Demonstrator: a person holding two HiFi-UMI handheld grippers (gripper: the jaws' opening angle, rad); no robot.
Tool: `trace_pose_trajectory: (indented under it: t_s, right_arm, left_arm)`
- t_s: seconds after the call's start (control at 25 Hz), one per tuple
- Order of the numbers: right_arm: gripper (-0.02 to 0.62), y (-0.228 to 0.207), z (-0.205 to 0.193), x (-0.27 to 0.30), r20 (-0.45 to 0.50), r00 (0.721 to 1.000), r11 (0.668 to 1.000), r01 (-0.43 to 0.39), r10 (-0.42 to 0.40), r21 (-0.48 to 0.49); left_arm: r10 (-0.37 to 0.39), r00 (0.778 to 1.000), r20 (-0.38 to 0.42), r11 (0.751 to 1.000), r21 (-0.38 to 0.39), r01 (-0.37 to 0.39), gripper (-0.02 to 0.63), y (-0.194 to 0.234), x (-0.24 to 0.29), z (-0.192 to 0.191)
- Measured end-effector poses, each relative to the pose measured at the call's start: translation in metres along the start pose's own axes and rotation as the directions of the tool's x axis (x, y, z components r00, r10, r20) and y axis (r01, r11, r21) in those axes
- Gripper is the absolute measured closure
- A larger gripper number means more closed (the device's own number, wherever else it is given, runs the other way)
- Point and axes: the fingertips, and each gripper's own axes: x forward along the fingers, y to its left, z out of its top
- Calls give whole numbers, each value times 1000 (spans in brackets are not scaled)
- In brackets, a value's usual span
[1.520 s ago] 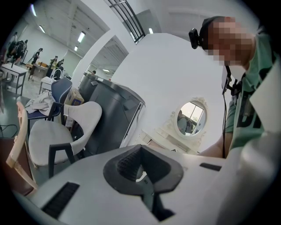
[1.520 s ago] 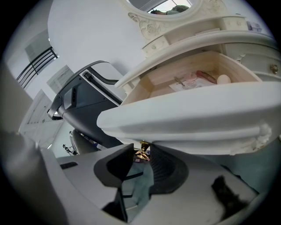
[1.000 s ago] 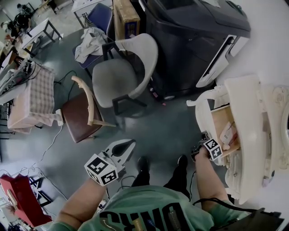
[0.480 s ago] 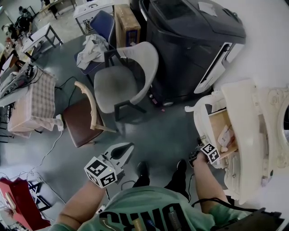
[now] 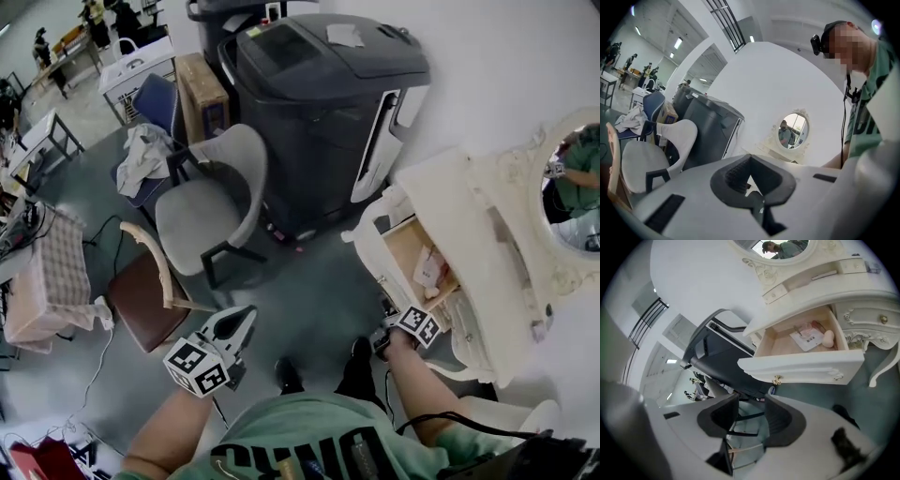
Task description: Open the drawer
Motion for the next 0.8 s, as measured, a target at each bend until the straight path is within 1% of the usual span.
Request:
trace_pose_trajectory:
  t_s: [0.12, 0.24, 0.32, 0.4, 0.52, 0.64, 0.8]
  right_arm:
    - [427, 5, 24, -28, 53, 997, 998, -54, 54, 12]
    - [453, -6, 56, -60, 117, 990, 997, -83, 82, 5]
    - [469, -13, 80, -84, 172, 980, 994, -105, 101, 15]
    - [488, -18, 104, -109, 228, 966, 991, -132, 123, 28]
    - [521, -30, 135, -150, 291, 943, 985, -171, 161, 12]
    - [555, -49, 164, -194, 331, 920, 977, -211, 208, -27]
    - [582, -76, 199, -255, 376, 889, 964, -259, 263, -64]
  left_arm:
    - [-54, 998, -22, 998, 23, 54, 606, -15, 33, 2]
    - [-107, 993, -44, 992, 58, 109, 606, -40, 71, 4]
    - [-142, 988, -55, 986, 83, 147, 606, -59, 91, 9]
    - [-175, 982, -65, 978, 105, 181, 606, -78, 111, 15]
    - [-216, 973, -79, 965, 133, 225, 606, -112, 140, 21]
    - [-251, 964, -85, 951, 166, 262, 606, -156, 170, 23]
    - [-306, 946, -105, 923, 211, 322, 606, -218, 209, 23]
